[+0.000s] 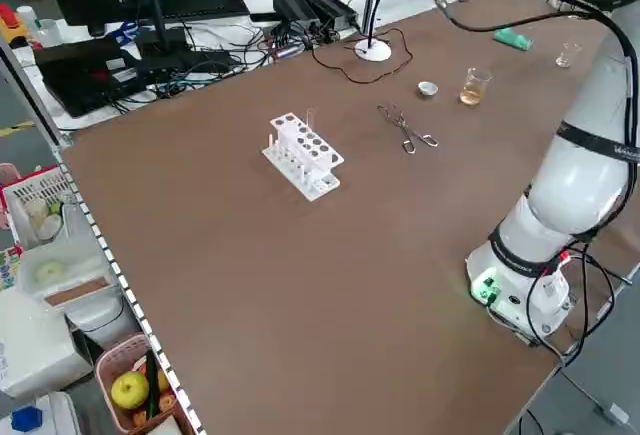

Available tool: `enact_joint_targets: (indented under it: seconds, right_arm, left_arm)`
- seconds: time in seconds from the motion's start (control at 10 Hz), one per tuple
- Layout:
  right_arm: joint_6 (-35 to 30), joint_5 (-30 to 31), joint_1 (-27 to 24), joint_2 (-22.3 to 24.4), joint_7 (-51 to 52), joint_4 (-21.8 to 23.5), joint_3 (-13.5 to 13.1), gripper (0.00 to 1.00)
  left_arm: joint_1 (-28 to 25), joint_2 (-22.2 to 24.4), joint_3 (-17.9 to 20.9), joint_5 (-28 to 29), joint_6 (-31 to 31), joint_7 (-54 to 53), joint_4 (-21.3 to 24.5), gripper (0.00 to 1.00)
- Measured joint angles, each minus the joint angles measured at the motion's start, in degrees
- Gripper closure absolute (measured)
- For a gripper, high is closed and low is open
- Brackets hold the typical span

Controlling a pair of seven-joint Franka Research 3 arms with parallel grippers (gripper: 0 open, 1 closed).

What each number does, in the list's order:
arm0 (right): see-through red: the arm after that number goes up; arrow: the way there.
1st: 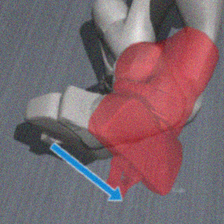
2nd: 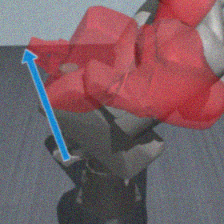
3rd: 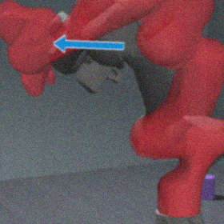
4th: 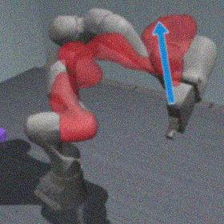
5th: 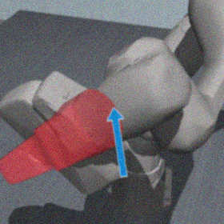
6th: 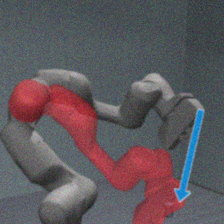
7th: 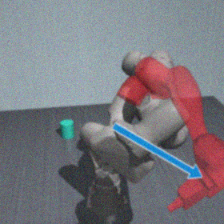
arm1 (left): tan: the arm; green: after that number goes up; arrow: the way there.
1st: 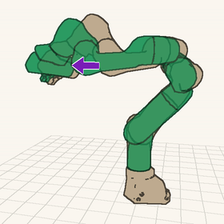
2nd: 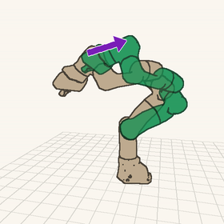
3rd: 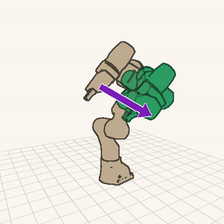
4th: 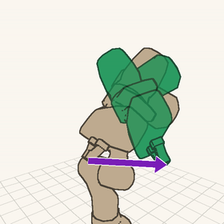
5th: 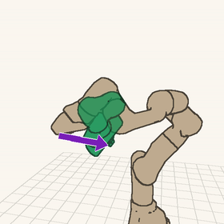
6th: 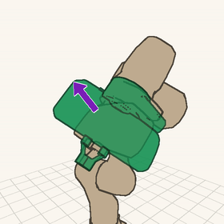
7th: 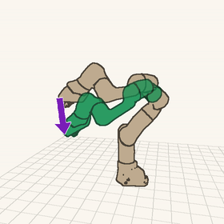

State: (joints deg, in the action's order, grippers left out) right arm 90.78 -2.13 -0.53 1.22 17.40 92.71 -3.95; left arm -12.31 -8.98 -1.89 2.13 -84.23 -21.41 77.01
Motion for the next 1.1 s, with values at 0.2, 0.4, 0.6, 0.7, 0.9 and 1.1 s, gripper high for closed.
enact_joint_targets:
  seconds: [0.2,0.4,0.6,0.7,0.9,1.1]
  right_arm:
    - [0.2,-0.4,-0.6,0.0,9.1,0.7,-0.1,0.00]
    - [2.1,-2.6,-2.5,0.0,20.1,2.8,-0.2,0.00]
    - [6.4,-6.9,-7.2,-0.1,30.5,8.1,-0.3,0.00]
    - [8.7,-9.5,-9.6,-0.2,36.2,10.9,-0.4,0.00]
    - [11.6,-16.8,-14.5,-0.4,47.8,16.6,-0.6,0.00]
    - [13.4,-24.5,-19.4,-1.4,61.8,22.4,-0.7,0.00]
  left_arm:
    - [-6.7,-0.9,0.4,-1.7,-0.1,-12.1,0.0,0.00]
    - [-13.3,-2.7,0.5,-10.7,-2.0,-21.7,0.1,0.00]
    - [-19.1,-6.6,0.6,-19.3,-2.7,-33.5,0.3,0.00]
    - [-19.9,-8.5,0.6,-20.8,-3.0,-38.2,0.3,0.00]
    - [-21.5,-9.9,0.5,-24.3,-2.9,-47.8,0.3,0.00]
    - [-25.9,-13.1,0.5,-29.8,-0.9,-60.9,0.7,0.00]
